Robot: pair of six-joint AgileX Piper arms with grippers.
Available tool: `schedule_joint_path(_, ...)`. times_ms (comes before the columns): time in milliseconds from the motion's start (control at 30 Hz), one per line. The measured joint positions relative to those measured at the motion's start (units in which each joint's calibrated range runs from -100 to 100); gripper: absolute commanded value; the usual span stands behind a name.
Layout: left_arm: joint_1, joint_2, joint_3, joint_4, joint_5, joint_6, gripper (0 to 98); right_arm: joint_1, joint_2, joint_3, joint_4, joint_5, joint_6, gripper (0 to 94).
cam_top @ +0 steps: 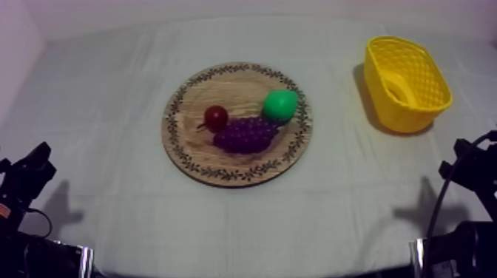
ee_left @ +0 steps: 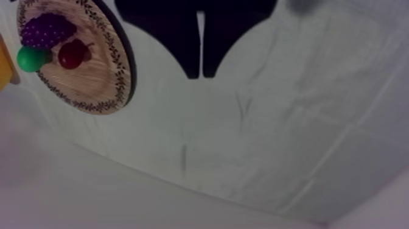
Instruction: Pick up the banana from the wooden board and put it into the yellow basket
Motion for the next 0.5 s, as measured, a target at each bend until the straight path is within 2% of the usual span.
schedule_joint_path(100, 0.0, 0.0, 0.0, 0.0, 0.0, 0.0, 0.1, -0.04, -0.42, 0.5, 1.01, 0.03, -1.57, 0.5)
schedule_joint_path(233, 0.0, 0.0, 0.0, 0.0, 0.0, 0.0, 0.1, -0.11, -0.5, 0.63, 1.31, -1.33, -1.25, 0.5)
schedule_joint_path(500, 0.0, 0.0, 0.0, 0.0, 0.0, 0.0, 0.1, -0.16, -0.5, 0.71, 1.47, -1.39, 6.59, 0.5)
